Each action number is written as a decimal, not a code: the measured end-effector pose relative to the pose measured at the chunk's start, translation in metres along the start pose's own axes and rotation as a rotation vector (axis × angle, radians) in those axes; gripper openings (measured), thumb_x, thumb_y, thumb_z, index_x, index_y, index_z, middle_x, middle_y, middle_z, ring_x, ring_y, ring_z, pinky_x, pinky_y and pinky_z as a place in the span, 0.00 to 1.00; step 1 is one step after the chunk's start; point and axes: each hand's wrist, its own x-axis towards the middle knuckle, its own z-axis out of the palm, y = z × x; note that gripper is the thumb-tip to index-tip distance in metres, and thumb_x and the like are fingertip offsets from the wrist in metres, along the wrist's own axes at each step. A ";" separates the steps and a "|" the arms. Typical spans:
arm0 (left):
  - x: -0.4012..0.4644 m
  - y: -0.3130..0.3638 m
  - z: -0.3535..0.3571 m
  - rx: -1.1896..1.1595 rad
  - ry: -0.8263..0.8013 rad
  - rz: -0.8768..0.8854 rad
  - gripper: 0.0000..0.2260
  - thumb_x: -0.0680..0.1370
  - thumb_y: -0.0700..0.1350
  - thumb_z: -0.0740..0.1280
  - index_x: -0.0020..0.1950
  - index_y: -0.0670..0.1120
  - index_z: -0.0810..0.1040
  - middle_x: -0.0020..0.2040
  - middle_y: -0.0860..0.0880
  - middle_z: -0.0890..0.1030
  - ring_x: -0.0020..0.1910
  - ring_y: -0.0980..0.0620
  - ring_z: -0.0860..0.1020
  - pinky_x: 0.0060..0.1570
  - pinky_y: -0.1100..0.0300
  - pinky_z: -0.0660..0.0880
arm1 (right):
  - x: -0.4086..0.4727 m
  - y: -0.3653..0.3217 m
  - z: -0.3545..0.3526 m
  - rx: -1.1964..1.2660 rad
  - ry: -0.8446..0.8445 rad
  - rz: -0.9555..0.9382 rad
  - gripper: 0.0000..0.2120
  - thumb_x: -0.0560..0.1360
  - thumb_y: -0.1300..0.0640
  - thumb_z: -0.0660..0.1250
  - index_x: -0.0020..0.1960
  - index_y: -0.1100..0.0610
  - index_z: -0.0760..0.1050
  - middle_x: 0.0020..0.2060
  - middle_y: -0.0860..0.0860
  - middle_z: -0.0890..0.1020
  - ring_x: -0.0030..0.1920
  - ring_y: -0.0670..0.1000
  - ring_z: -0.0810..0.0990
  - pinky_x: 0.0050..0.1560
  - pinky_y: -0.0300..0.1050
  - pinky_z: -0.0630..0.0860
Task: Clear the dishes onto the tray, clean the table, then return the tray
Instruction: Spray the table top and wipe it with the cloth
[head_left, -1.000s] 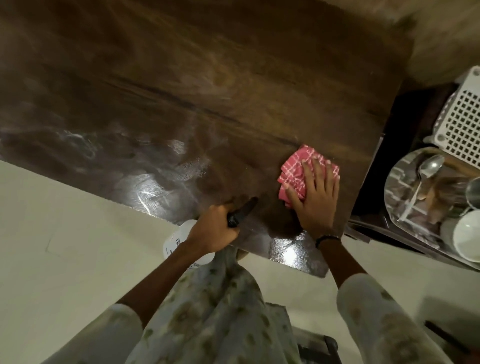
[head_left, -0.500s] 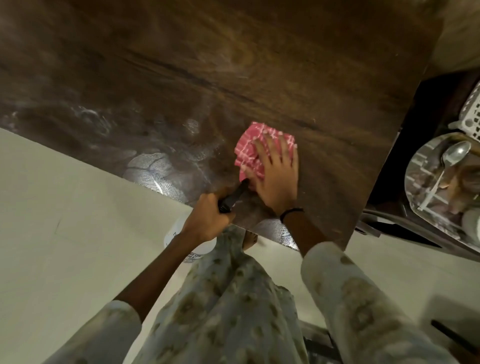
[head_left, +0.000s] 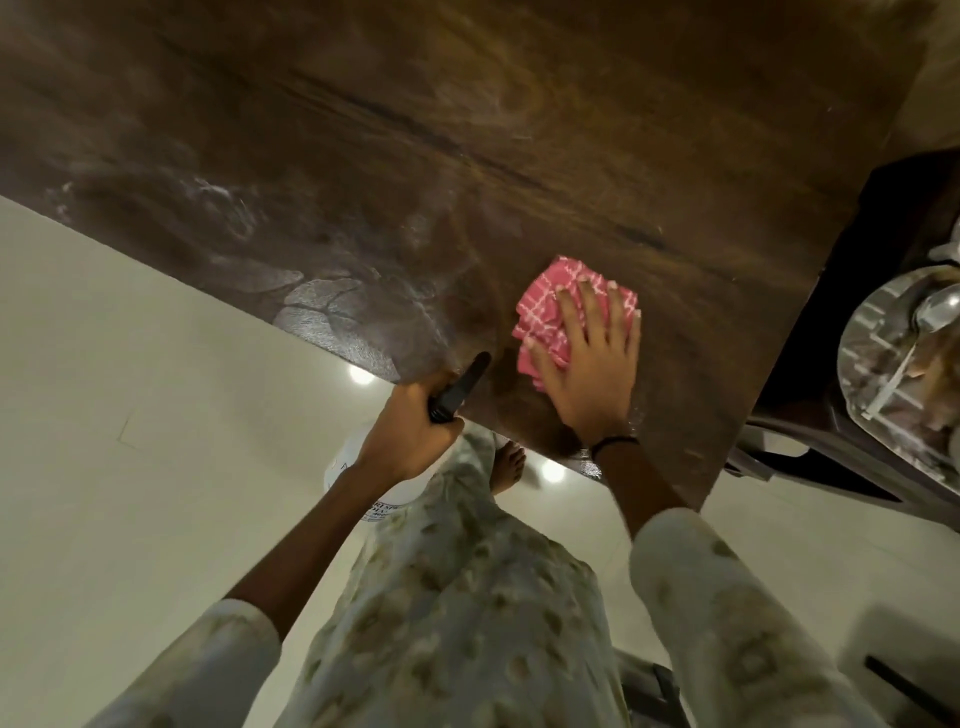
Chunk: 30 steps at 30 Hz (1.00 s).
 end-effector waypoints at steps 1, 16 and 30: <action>-0.001 -0.001 -0.001 -0.003 0.006 -0.004 0.07 0.63 0.42 0.64 0.40 0.46 0.75 0.36 0.40 0.79 0.36 0.37 0.74 0.39 0.43 0.74 | -0.001 -0.015 0.004 0.011 -0.005 -0.017 0.32 0.77 0.34 0.52 0.75 0.49 0.57 0.75 0.52 0.61 0.76 0.58 0.53 0.75 0.60 0.43; -0.009 -0.046 -0.037 0.052 0.027 -0.153 0.07 0.71 0.37 0.67 0.39 0.48 0.74 0.34 0.42 0.78 0.32 0.45 0.73 0.36 0.55 0.71 | -0.075 -0.002 0.012 -0.027 -0.103 -0.039 0.32 0.75 0.33 0.54 0.72 0.50 0.62 0.72 0.55 0.68 0.74 0.60 0.61 0.75 0.59 0.49; 0.006 -0.059 -0.104 -0.017 0.042 -0.148 0.12 0.68 0.37 0.68 0.35 0.54 0.73 0.33 0.42 0.78 0.31 0.45 0.73 0.36 0.56 0.71 | 0.028 -0.112 0.020 0.000 -0.033 -0.073 0.35 0.75 0.32 0.56 0.74 0.51 0.61 0.74 0.54 0.64 0.76 0.58 0.56 0.75 0.62 0.48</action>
